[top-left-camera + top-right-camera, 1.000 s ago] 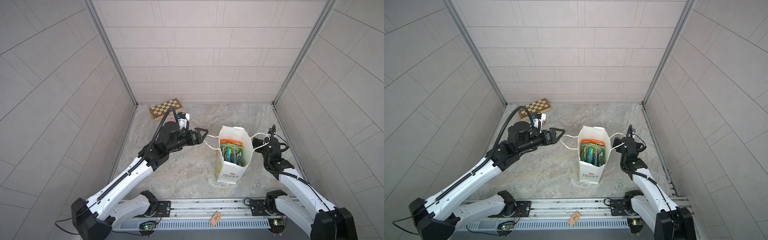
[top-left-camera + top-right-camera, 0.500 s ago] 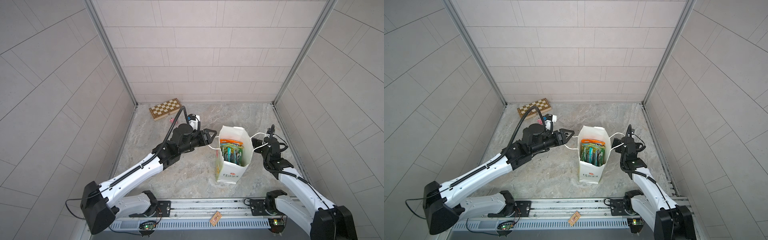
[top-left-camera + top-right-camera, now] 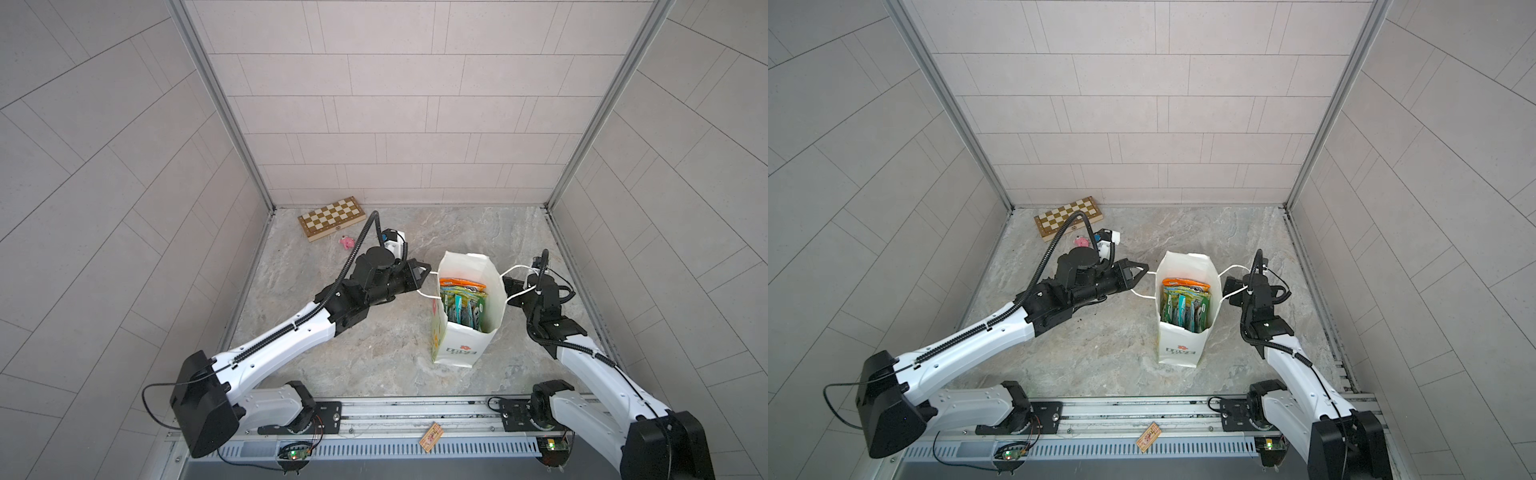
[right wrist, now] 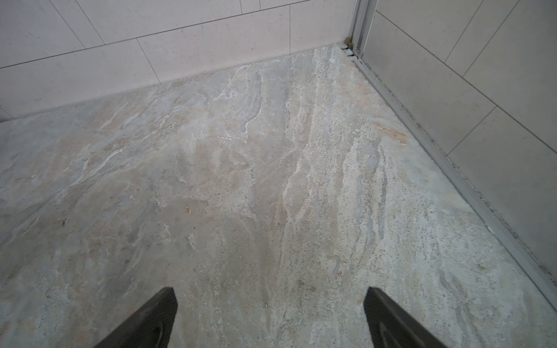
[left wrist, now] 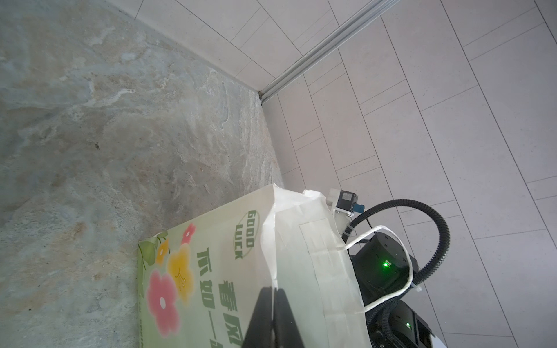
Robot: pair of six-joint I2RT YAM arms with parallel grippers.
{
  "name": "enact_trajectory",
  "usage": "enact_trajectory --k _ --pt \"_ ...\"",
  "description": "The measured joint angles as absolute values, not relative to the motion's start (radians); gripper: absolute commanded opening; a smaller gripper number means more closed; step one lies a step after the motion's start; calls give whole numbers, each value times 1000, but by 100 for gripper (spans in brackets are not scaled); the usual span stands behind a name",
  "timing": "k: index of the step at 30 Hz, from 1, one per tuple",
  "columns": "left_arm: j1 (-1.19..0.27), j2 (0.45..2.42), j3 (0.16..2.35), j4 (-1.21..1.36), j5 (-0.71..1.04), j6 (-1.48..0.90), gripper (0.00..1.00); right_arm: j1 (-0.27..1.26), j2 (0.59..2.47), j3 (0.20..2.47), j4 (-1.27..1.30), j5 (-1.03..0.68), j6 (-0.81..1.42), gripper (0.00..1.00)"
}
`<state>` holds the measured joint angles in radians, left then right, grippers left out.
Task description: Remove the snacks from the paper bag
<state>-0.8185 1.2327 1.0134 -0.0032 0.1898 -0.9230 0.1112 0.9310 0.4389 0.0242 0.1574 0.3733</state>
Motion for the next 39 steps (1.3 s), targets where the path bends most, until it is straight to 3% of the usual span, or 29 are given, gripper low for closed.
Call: enact_trajectory --k 10,20,28,39 --pt "-786 1217 1118 -191 144 -746 0 111 883 434 -36 49 393 96" --pt "-565 1226 1232 -395 308 -525 0 125 886 443 -76 -101 400 97" --pt "-468 1269 1362 -516 363 -360 0 169 970 494 -83 -178 401 94" --pt "-324 1417 1538 -651 496 -112 0 485 1269 537 122 -185 481 89"
